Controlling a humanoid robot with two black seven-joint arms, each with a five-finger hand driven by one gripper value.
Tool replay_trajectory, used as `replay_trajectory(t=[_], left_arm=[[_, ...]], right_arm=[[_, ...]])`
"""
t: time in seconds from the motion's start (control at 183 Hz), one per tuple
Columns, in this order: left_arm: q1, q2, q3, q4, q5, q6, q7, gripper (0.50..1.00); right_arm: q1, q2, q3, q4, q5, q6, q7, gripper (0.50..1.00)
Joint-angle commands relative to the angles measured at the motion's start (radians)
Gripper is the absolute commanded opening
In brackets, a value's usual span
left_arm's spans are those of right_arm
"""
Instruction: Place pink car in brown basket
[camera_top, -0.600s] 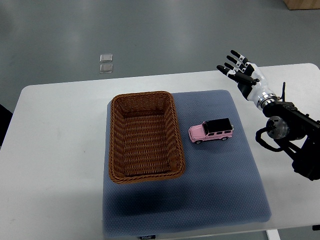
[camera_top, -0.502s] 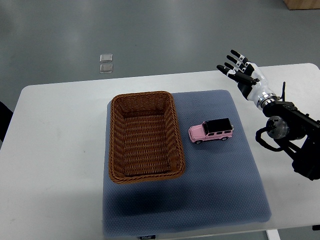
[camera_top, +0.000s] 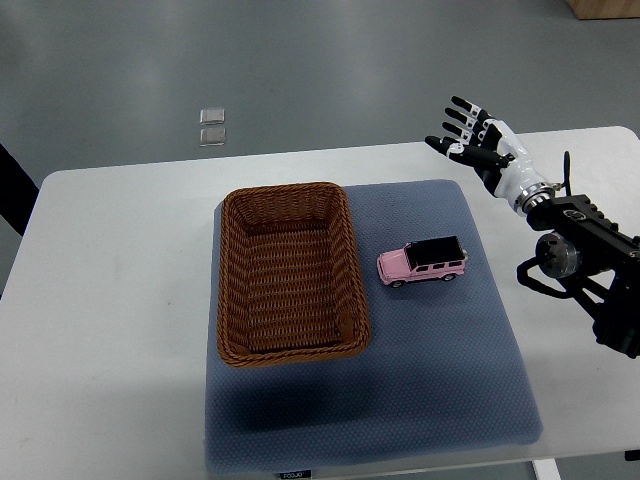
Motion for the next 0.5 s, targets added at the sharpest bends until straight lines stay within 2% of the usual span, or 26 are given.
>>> replay_trajectory(t=[0.0,0.147,0.496], left_arm=[[0.000,0.000,0.000,0.000,0.000,0.000,0.000,1.000],[0.000,0.000,0.000,0.000,0.000,0.000,0.000,1.000],[0.000,0.000,0.000,0.002,0.000,0.000,0.000,1.000]], right_arm=[[0.002,-0.016,-0.014,0.012,-0.082,0.028,0.001,0.913],[0.015,-0.078,-0.090,0.055,-0.184,0.054,0.004,0.913],[0.129,-0.266,-0.339,0.188,-0.484,0.074,0.067,0.913]])
